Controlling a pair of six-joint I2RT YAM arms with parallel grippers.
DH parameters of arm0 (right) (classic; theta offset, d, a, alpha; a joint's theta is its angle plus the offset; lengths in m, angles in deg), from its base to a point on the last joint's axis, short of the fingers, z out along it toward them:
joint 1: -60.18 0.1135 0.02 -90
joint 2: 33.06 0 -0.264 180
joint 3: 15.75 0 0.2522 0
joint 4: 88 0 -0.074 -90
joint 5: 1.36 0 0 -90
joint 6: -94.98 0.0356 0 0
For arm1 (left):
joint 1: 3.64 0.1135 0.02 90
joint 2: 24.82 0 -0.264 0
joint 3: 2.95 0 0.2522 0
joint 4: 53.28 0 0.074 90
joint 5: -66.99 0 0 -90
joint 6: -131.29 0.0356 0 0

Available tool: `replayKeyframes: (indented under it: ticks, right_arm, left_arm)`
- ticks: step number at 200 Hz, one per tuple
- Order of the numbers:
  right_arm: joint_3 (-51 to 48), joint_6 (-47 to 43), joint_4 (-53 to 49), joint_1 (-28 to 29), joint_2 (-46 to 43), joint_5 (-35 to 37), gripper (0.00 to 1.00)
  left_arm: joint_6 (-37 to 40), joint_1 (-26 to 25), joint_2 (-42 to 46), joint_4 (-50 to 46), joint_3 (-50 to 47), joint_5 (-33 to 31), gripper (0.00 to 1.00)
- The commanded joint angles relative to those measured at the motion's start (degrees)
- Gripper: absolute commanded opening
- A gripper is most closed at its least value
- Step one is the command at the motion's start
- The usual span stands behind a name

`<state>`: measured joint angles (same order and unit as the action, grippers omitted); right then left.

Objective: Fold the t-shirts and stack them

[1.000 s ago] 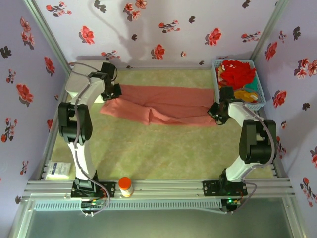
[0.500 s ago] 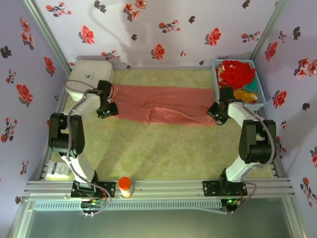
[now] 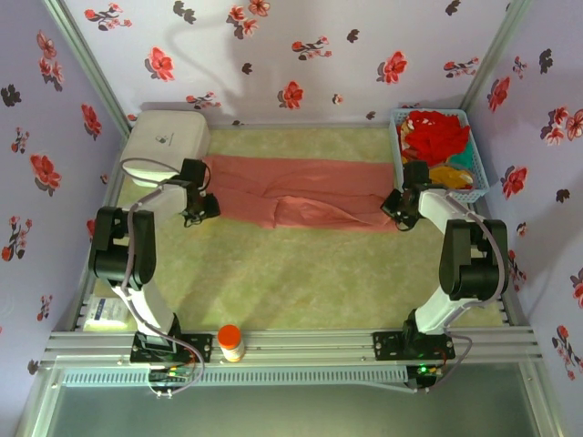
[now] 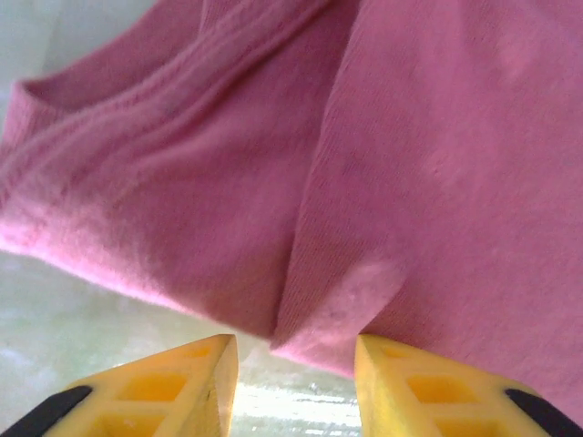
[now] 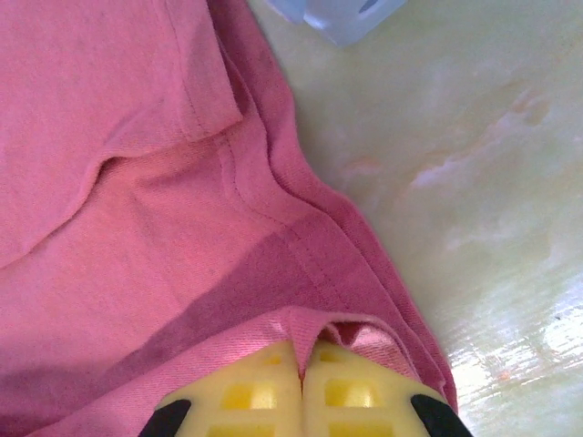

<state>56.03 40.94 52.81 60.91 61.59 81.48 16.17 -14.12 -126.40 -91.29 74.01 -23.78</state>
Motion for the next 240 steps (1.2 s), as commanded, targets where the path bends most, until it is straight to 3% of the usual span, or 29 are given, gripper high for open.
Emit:
replayKeyframes:
  ticks: [1,95,175,240]
  right_arm:
    - [-0.6,-1.3,0.3,-0.4,1.0,-0.6,0.0]
    - [0.1,-1.9,-0.3,-0.4,1.9,-0.3,0.0]
    - [0.2,-2.8,-1.4,-0.7,1.8,1.1,0.0]
    - [0.3,-3.1,-1.5,-1.0,2.2,1.5,0.0]
  left_arm:
    - [-0.6,0.3,-1.1,3.1,0.3,0.0,0.35]
    - [-0.5,0.3,0.1,-3.8,3.3,-1.0,0.0]
    - [0.2,0.3,5.6,-21.5,9.6,-1.2,0.0]
    - [0.8,0.3,10.5,-27.2,9.5,1.0,0.0]
